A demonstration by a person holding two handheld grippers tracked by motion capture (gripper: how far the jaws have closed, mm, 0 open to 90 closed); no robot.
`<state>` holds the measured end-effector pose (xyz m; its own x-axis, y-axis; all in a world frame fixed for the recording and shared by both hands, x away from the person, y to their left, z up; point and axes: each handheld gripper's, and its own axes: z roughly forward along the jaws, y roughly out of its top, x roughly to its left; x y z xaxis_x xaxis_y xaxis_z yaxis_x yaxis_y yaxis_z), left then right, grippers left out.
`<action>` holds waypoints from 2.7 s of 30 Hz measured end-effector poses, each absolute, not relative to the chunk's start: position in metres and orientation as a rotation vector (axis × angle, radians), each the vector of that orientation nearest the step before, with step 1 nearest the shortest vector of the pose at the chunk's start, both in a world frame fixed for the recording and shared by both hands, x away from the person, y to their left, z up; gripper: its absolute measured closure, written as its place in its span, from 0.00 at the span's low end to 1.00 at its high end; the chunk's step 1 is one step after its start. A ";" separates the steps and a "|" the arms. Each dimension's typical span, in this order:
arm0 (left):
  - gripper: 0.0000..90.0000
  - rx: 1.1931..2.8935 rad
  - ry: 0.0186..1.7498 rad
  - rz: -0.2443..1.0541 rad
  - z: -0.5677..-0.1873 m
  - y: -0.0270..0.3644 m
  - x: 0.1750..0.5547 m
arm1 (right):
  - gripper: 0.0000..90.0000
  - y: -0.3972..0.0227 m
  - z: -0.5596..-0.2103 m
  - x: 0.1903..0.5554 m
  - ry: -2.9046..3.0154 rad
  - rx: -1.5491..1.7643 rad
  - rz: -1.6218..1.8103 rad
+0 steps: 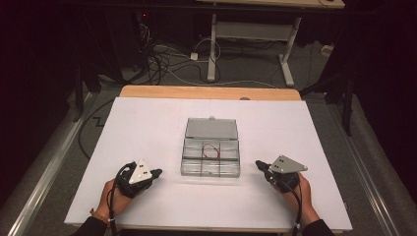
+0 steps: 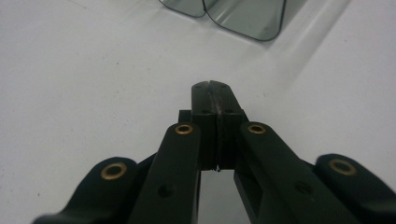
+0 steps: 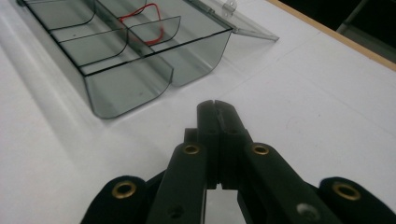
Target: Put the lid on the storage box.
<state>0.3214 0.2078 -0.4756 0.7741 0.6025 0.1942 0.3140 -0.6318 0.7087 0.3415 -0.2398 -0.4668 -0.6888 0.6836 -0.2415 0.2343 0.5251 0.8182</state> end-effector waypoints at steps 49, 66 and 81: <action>0.97 2.333 0.831 0.447 -0.475 0.137 0.477 | 1.00 -0.172 -0.472 0.487 2.396 0.822 0.816; 0.97 2.251 0.891 0.473 -0.473 0.135 0.484 | 1.00 -0.168 -0.468 0.490 2.334 0.846 0.854; 0.97 2.162 0.889 0.604 -0.460 0.133 0.482 | 1.00 -0.166 -0.457 0.484 2.222 0.862 0.922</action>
